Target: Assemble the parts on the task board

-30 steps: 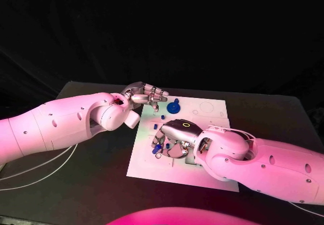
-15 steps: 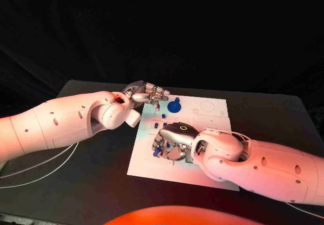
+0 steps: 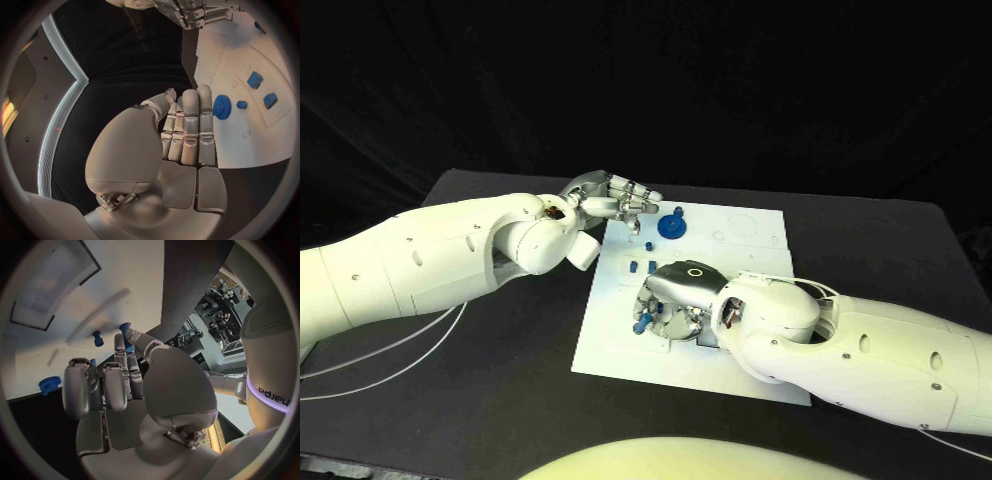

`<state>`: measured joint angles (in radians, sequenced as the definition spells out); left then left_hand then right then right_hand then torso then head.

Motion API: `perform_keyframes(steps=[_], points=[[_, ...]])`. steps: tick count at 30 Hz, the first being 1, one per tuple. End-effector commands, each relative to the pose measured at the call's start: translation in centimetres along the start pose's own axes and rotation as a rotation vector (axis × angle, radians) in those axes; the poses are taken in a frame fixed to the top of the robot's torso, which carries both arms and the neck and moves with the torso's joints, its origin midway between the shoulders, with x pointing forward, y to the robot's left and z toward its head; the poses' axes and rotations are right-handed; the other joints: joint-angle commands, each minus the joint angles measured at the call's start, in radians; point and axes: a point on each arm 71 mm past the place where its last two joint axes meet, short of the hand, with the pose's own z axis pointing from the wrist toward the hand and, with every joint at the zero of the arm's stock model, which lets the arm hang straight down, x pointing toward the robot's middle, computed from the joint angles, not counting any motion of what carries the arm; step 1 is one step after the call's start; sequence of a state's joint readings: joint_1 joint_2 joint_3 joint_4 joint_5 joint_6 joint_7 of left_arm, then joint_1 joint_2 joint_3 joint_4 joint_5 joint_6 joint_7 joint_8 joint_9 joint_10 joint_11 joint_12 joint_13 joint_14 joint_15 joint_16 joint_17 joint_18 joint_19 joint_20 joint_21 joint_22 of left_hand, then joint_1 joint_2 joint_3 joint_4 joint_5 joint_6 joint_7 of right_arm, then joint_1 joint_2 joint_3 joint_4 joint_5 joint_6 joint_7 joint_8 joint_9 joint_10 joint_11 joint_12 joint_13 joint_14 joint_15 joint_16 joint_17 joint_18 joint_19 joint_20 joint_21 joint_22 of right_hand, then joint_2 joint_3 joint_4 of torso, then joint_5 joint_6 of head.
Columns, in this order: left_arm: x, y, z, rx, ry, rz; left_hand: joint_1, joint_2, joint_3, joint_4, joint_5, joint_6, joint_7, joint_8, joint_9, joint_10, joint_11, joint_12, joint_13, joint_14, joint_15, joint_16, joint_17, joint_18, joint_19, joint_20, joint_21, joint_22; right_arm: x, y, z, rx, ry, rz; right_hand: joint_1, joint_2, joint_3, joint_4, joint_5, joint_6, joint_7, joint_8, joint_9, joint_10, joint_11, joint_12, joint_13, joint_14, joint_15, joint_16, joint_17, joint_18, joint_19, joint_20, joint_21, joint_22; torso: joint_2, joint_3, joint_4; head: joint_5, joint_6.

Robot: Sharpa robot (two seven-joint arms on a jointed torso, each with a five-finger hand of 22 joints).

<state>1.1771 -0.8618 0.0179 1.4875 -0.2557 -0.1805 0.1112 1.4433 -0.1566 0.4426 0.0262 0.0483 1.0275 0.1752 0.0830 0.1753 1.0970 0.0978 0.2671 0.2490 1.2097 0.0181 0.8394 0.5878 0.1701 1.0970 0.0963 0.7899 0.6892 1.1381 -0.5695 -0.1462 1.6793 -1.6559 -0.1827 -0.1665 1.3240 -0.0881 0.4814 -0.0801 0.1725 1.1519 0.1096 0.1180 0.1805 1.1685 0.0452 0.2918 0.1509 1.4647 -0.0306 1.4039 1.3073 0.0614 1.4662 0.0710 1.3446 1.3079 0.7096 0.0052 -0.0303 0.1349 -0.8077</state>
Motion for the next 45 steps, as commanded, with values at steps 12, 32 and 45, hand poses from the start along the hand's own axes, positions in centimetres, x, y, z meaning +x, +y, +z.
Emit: perform_keyframes(steps=[12,32,45], points=[[0.3,-0.1,0.0,0.003,0.020,-0.009,-0.004,0.011,-0.005,0.000,0.003,-0.008,0.002,-0.002,-0.002,-0.009,0.003,0.006,0.001,-0.006,0.000,-0.004,-0.002,0.015,0.002,0.008,-0.006,-0.002,0.5,0.4,0.6,0.003,0.037,-0.043,-0.016,0.001,-0.012,0.002,0.007,0.007,0.006,0.001,0.026,-0.001,0.003,-0.007,0.000,0.056,0.000,0.002,0.022,-0.003,0.014,0.000,-0.003,0.078,0.000,0.0001,0.0011,-0.002,0.000],[0.2,-0.1,-0.1,0.000,0.020,-0.009,-0.004,0.011,-0.005,0.000,0.003,-0.008,0.002,-0.002,-0.002,-0.009,0.003,0.006,0.001,-0.006,0.000,-0.004,-0.002,0.015,0.002,0.008,-0.006,-0.002,0.6,0.0,0.7,0.009,-0.009,-0.032,-0.066,-0.056,-0.082,0.022,0.014,-0.218,0.010,-0.057,-0.035,-0.048,0.005,0.009,0.013,0.054,0.004,-0.002,0.017,0.006,-0.002,0.004,-0.042,0.055,-0.001,0.0001,0.0001,-0.013,0.000],[0.0,0.0,-0.1,-0.002,0.016,-0.009,-0.008,0.012,-0.009,0.004,0.003,-0.009,0.002,-0.002,-0.002,-0.011,0.004,0.008,0.002,-0.007,0.001,-0.004,-0.002,0.014,0.003,0.008,-0.008,-0.003,-1.5,-0.5,-1.9,-0.009,-0.141,0.022,-0.054,-0.057,-0.120,0.022,0.020,-0.254,0.007,-0.041,-0.057,-0.047,-0.001,0.039,0.027,0.054,-0.002,-0.003,0.016,0.006,-0.002,0.000,-0.047,0.054,-0.001,-0.0007,-0.0002,-0.024,0.008]])
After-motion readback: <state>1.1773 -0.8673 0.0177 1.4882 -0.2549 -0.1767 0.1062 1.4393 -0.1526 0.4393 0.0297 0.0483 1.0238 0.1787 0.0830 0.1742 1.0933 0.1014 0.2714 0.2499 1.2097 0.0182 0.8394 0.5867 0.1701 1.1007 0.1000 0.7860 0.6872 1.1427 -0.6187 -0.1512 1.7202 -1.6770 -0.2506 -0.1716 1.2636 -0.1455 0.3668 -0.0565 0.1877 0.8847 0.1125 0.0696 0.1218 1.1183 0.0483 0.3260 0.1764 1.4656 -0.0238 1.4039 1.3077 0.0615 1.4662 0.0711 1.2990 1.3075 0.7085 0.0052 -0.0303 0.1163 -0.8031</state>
